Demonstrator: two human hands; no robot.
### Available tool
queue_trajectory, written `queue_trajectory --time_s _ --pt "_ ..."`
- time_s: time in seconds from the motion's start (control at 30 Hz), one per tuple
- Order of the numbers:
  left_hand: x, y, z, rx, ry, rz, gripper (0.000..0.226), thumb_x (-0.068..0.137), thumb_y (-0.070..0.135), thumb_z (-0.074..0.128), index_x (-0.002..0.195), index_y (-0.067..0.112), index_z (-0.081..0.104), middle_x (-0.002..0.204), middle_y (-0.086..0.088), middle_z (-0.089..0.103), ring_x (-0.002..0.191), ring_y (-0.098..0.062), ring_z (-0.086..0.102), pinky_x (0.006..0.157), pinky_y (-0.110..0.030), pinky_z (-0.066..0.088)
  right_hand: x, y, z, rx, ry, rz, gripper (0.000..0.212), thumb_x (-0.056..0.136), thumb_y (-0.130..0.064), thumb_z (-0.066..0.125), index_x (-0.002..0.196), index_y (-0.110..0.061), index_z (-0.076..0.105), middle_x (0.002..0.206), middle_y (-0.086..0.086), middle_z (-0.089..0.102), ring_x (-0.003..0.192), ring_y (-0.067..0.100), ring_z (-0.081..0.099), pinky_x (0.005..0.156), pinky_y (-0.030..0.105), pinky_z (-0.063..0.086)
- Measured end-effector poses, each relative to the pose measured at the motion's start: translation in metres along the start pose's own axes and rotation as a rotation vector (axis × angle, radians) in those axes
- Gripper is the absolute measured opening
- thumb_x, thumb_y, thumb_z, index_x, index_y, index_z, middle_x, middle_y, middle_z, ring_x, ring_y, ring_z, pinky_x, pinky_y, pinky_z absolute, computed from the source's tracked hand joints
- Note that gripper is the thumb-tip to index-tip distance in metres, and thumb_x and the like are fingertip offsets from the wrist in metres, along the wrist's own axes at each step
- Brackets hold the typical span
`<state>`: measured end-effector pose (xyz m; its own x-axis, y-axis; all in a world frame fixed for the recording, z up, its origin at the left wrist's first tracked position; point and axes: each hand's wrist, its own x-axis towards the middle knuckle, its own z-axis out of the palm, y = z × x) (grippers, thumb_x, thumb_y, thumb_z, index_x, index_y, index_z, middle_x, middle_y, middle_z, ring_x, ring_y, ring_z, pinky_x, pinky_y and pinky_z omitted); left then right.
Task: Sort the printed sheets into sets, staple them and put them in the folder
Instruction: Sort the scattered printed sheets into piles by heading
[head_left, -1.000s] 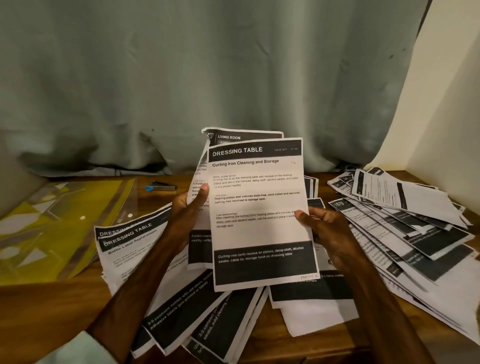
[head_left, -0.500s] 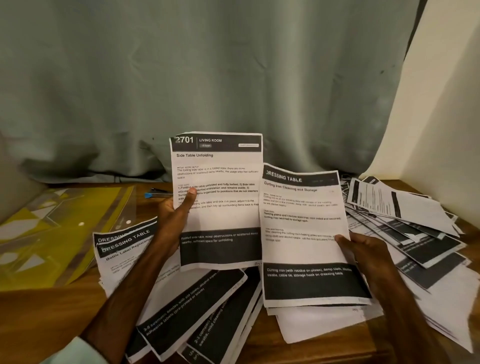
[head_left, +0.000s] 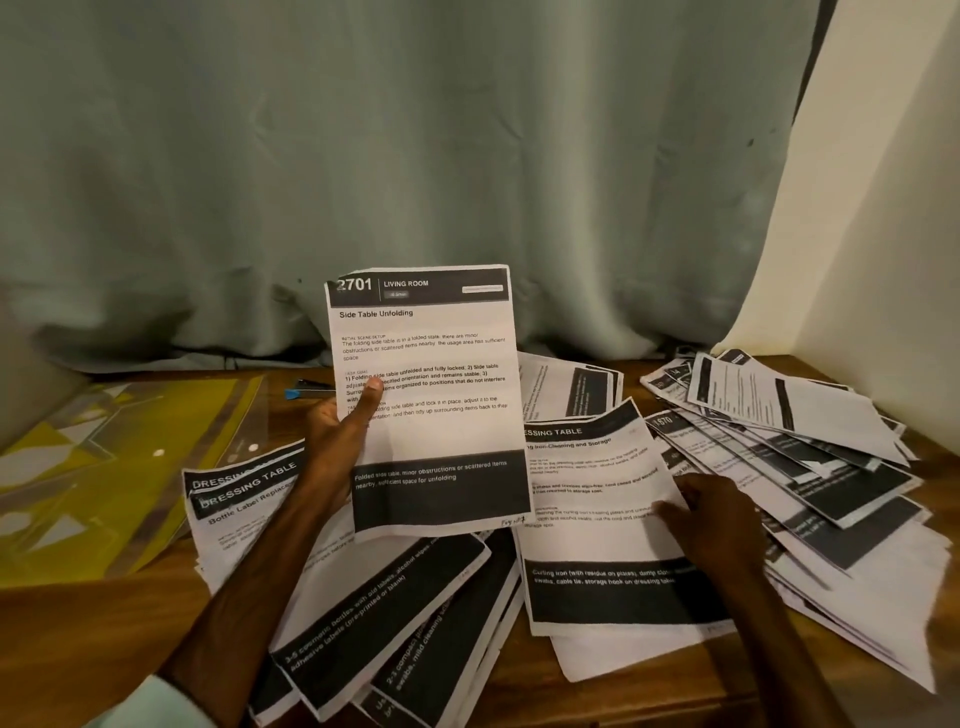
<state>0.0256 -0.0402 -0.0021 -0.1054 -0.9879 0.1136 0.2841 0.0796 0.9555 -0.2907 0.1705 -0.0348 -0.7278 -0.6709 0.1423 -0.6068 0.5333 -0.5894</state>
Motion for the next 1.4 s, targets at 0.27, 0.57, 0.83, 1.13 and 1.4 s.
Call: queue_trajectory --time_s 0.27,0.57,0.83,1.13,1.4 --pt "-0.004 0.002 0.001 -0.014 -0.014 0.009 0.014 0.095 0.028 0.069 0.106 0.019 0.07 0.099 0.005 0.079 0.092 -0.016 0.077 0.071 -0.031 0.062 -0.002 -0.008 0.019 -0.053 0.104 -0.067 0.06 0.073 -0.015 0.088 0.126 -0.009 0.061 0.121 0.016 0.066 0.115 0.037 0.061 0.094 0.052 0.055" --pt "-0.003 -0.001 0.001 0.008 -0.032 0.013 0.018 0.096 0.029 0.068 0.111 0.02 0.07 0.111 0.0 0.077 0.1 -0.017 0.075 0.082 -0.035 0.061 -0.002 -0.013 0.028 -0.085 0.083 -0.093 0.058 0.075 -0.014 0.088 0.126 -0.005 0.061 0.124 0.02 0.064 0.117 0.039 0.059 0.096 0.052 0.053" --pt "-0.004 -0.004 0.006 0.043 -0.024 0.02 0.023 0.097 0.027 0.066 0.116 0.013 0.067 0.107 0.004 0.075 0.087 -0.007 0.075 0.065 -0.019 0.059 -0.014 -0.047 0.028 0.188 0.061 -0.27 0.04 0.09 -0.022 0.075 0.127 -0.01 0.066 0.127 0.011 0.066 0.114 0.027 0.062 0.093 0.035 0.049" --pt "-0.007 -0.004 0.007 0.053 -0.049 0.01 0.013 0.098 0.028 0.065 0.107 0.019 0.067 0.106 0.003 0.075 0.086 -0.009 0.076 0.066 -0.021 0.06 -0.029 -0.088 0.028 0.764 -0.318 -0.256 0.018 0.098 -0.033 0.059 0.098 -0.021 0.073 0.086 -0.01 0.077 0.086 0.008 0.074 0.064 0.013 0.055" --pt "-0.008 -0.003 0.009 0.0 -0.146 -0.047 0.012 0.1 0.027 0.062 0.107 0.019 0.067 0.105 -0.001 0.079 0.093 -0.021 0.077 0.075 -0.034 0.064 -0.027 -0.084 0.035 0.815 -0.274 -0.271 0.015 0.092 -0.013 0.071 0.107 -0.015 0.072 0.091 -0.01 0.076 0.083 0.006 0.075 0.06 0.018 0.057"
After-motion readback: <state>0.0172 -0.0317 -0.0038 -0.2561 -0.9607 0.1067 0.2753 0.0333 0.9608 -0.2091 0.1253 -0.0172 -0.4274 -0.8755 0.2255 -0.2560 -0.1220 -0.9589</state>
